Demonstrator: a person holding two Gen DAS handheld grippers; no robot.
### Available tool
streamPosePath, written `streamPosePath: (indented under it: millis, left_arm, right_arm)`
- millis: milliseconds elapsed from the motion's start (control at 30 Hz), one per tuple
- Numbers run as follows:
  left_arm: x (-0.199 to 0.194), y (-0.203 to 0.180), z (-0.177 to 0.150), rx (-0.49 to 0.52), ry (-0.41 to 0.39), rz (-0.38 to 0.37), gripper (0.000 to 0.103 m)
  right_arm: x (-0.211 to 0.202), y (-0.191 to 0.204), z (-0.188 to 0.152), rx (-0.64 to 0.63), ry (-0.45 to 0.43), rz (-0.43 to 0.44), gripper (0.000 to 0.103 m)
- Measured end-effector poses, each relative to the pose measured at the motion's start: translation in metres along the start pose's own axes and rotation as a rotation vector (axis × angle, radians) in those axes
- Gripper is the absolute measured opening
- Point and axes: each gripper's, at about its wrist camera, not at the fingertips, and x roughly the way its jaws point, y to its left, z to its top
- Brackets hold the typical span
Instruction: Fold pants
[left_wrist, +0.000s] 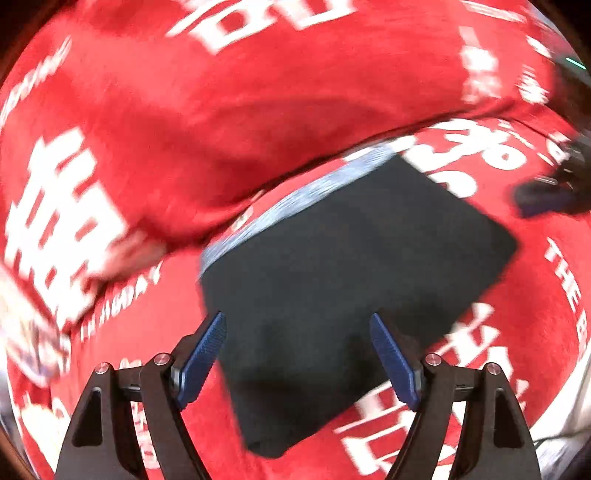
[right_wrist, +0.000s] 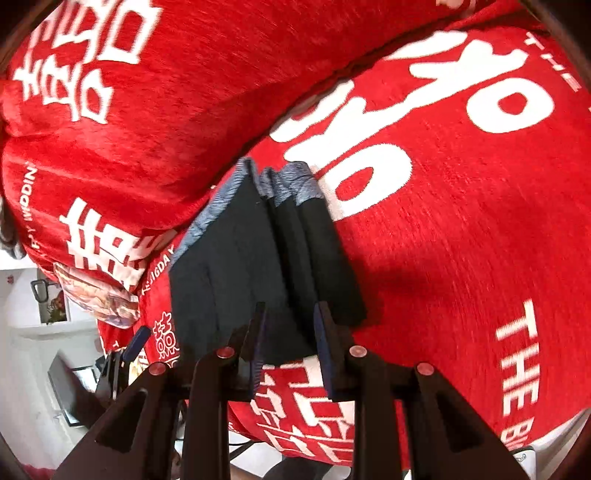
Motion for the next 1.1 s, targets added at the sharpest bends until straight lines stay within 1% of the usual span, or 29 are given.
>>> streamPosePath:
  millis: [67, 167, 200, 233, 267, 367, 433, 467, 500, 533, 600, 667, 733, 800, 833, 867, 900, 1033, 1100]
  left_arm:
    - [0.015, 0.019, -0.008, -0.082, 0.071, -0.018, 0.081]
    - [0.047, 0.033, -0.026, -0.172, 0.224, -0.113, 0.081]
    - [0.054, 0.036, -0.035, -0.214, 0.255, -0.138, 0.081]
    - [0.058, 0.038, -0.039, -0.242, 0.257, -0.148, 0.083]
    - [0.057, 0.040, -0.043, -0.258, 0.241, -0.148, 0.086]
    - [0.057, 0.040, -0.047, -0.277, 0.238, -0.155, 0.086]
    - [0.056, 0.042, -0.047, -0.283, 0.239, -0.166, 0.086]
    - [0.055, 0.045, -0.046, -0.294, 0.240, -0.179, 0.086]
    - [0.054, 0.051, -0.043, -0.310, 0.238, -0.183, 0.086]
    - [0.053, 0.058, -0.041, -0.330, 0.230, -0.175, 0.086]
    - [0.052, 0.076, -0.033, -0.376, 0.206, -0.149, 0.086]
    - [0.056, 0.093, -0.024, -0.433, 0.202, -0.144, 0.086]
    - [0.072, 0.105, -0.017, -0.470, 0.248, -0.143, 0.086]
    - [0.087, 0.104, -0.016, -0.453, 0.289, -0.152, 0.086]
    - [0.091, 0.102, -0.017, -0.444, 0.295, -0.152, 0.089]
    - [0.097, 0.098, -0.019, -0.437, 0.300, -0.138, 0.098]
    - [0.098, 0.097, -0.021, -0.438, 0.298, -0.116, 0.100]
    - [0.094, 0.101, -0.025, -0.474, 0.306, -0.129, 0.101]
    - [0.087, 0.099, -0.025, -0.458, 0.314, -0.121, 0.101]
  right_arm:
    - [-0.002, 0.010, -0.007, -0.019, -0.015, -0.005, 0.028]
    - [0.005, 0.030, -0.016, -0.087, -0.015, -0.035, 0.028]
    - [0.010, 0.036, -0.018, -0.113, -0.008, -0.045, 0.028]
    - [0.015, 0.043, -0.018, -0.141, 0.000, -0.061, 0.028]
    - [0.020, 0.048, -0.019, -0.161, 0.008, -0.078, 0.028]
    - [0.036, 0.061, -0.021, -0.216, 0.024, -0.153, 0.028]
    - [0.050, 0.057, -0.021, -0.252, 0.041, -0.227, 0.028]
    - [0.061, 0.050, -0.021, -0.257, 0.070, -0.287, 0.028]
    - [0.068, 0.043, -0.022, -0.249, 0.088, -0.316, 0.028]
    - [0.072, 0.034, -0.022, -0.224, 0.091, -0.302, 0.028]
    - [0.067, 0.026, -0.023, -0.180, 0.071, -0.262, 0.028]
    - [0.068, 0.028, -0.024, -0.198, 0.072, -0.275, 0.029]
    - [0.070, 0.033, -0.027, -0.228, 0.071, -0.303, 0.030]
    - [0.071, 0.036, -0.029, -0.247, 0.071, -0.320, 0.030]
    - [0.070, 0.037, -0.029, -0.248, 0.071, -0.321, 0.030]
    - [0.071, 0.038, -0.029, -0.246, 0.070, -0.319, 0.030]
    - [0.071, 0.037, -0.030, -0.248, 0.068, -0.316, 0.030]
    - [0.068, 0.035, -0.033, -0.257, 0.061, -0.309, 0.031]
    - [0.068, 0.034, -0.032, -0.249, 0.063, -0.302, 0.032]
